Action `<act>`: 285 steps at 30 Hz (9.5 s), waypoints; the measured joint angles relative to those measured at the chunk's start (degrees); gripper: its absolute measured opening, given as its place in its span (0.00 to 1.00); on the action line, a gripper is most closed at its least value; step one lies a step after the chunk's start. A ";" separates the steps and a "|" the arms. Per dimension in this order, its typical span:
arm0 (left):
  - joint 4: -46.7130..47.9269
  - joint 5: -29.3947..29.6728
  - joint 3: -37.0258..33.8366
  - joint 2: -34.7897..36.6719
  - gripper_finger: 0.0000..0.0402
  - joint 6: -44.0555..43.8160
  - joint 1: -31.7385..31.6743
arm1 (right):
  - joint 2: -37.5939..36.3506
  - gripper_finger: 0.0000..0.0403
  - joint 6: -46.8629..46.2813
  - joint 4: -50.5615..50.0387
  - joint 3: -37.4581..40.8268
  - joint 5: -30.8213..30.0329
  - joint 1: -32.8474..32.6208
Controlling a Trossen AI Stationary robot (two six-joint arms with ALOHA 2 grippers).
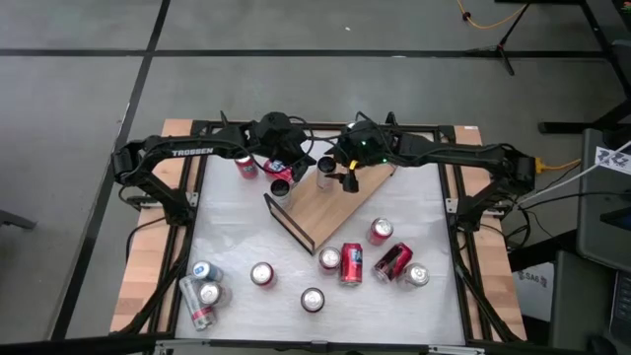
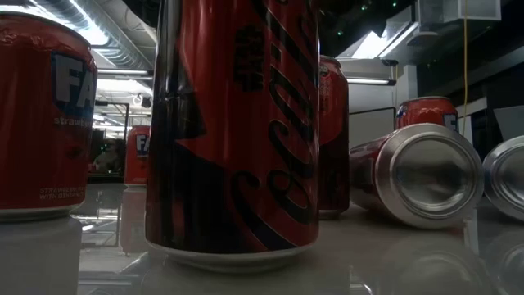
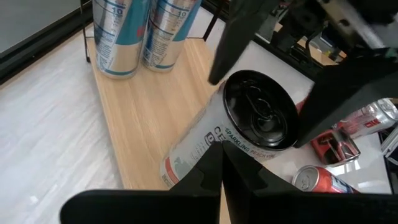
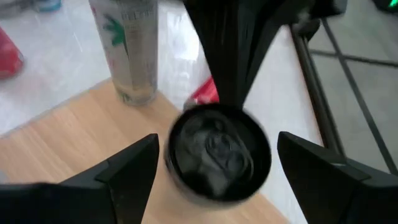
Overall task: Place canned beverage on shelf
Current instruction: Put the white pink soda can on the shelf aligned with the other white pink soda can, then put the orange soda can on the shelf
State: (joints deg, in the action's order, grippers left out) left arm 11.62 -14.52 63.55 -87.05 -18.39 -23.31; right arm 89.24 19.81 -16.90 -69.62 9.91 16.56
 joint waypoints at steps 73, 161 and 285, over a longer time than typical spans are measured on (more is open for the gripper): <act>13.66 6.62 -0.04 15.41 0.00 11.52 1.27 | 11.32 0.66 -9.31 13.06 -4.98 3.15 -13.97; 51.15 14.30 0.02 30.23 0.00 -24.72 23.38 | 5.14 0.85 -4.09 -1.58 -4.83 -15.80 -13.90; 51.63 32.00 0.00 28.75 0.69 -15.29 6.39 | -4.31 0.85 -4.46 -16.22 -9.99 -13.44 -13.90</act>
State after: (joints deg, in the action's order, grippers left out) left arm 63.25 17.47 63.55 -58.29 -33.68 -16.92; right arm 84.93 15.35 -33.12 -79.61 -3.53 2.66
